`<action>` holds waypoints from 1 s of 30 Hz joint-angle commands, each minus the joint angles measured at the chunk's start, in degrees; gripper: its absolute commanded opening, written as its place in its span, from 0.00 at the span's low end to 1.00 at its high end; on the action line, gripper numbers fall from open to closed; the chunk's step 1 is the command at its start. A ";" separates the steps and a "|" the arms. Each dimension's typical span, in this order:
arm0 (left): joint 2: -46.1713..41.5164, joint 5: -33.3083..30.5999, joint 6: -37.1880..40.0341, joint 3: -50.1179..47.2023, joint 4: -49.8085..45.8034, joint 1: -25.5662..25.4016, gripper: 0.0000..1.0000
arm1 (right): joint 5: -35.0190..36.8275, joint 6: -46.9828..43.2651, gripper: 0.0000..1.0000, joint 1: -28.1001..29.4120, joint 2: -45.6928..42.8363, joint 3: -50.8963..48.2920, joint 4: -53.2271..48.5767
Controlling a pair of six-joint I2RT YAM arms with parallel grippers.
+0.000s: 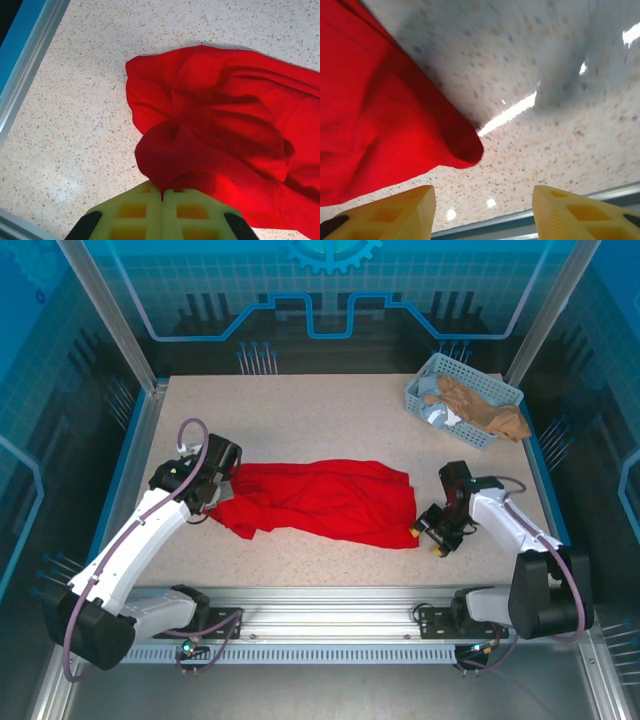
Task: Fold and stack the t-shirts
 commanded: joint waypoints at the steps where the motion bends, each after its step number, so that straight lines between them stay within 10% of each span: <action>1: 0.53 1.20 1.58 1.57 0.99 0.67 0.00 | -5.51 9.47 0.53 0.51 -1.05 -2.12 3.79; 16: 0.50 1.21 1.90 1.66 1.33 0.67 0.00 | -5.04 10.08 0.39 0.79 6.84 -5.14 12.32; 30: 2.67 1.55 1.09 5.81 1.80 1.85 0.00 | 3.13 2.27 0.00 3.24 5.92 6.95 11.84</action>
